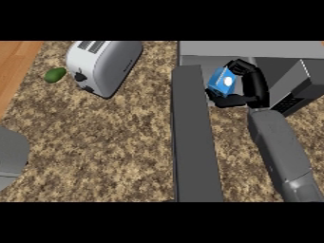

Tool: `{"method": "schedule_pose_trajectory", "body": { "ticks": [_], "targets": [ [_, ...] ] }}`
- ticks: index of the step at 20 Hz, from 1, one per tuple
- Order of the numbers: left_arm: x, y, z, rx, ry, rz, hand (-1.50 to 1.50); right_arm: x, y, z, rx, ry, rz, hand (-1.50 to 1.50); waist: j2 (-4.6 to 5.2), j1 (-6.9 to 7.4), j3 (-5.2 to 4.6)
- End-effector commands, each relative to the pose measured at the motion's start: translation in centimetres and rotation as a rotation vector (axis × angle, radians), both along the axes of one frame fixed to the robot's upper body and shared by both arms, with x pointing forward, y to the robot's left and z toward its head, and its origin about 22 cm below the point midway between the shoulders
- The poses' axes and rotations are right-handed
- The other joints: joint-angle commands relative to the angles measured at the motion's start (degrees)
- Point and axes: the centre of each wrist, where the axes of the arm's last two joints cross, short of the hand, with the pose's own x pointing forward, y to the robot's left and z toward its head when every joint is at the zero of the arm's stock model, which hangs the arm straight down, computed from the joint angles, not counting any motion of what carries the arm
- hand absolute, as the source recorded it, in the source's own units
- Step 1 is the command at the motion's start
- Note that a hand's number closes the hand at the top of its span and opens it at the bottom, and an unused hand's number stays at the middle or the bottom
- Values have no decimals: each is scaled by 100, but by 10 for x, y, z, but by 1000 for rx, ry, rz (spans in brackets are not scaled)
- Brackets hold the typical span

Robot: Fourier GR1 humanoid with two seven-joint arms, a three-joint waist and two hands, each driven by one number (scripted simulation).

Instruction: Pick up the milk, place it into the microwave and close the microwave

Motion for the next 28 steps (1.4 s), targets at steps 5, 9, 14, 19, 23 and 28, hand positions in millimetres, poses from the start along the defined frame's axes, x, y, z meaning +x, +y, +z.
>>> {"method": "schedule_pose_trajectory", "body": {
  "ticks": [5, 9, 14, 19, 23, 28],
  "targets": [
    [10, -6, 1, 0, -36, -25, -150, 24, 6, -7, -55, -33, -37, 150, 65, 134, 6],
    [27, 0, -2, -4, -52, -70, -150, 46, 20, 29, -101, -36, -79, 150, 149, 292, 6],
    [33, -4, -3, 11, -40, -83, -150, 48, 13, 31, -197, -78, -137, 150, 208, 375, 10],
    [43, -3, 5, 3, -57, -96, -150, 57, 6, 48, -184, -53, -208, 150, 267, 471, 14],
    [42, -13, 7, 42, -59, -112, -150, 58, -3, 51, -148, -13, -369, 150, 329, 577, 19],
    [43, -14, 8, 56, -51, -120, -150, 58, -1, 51, -271, -94, -496, 150, 372, 716, 13]
  ]
}}
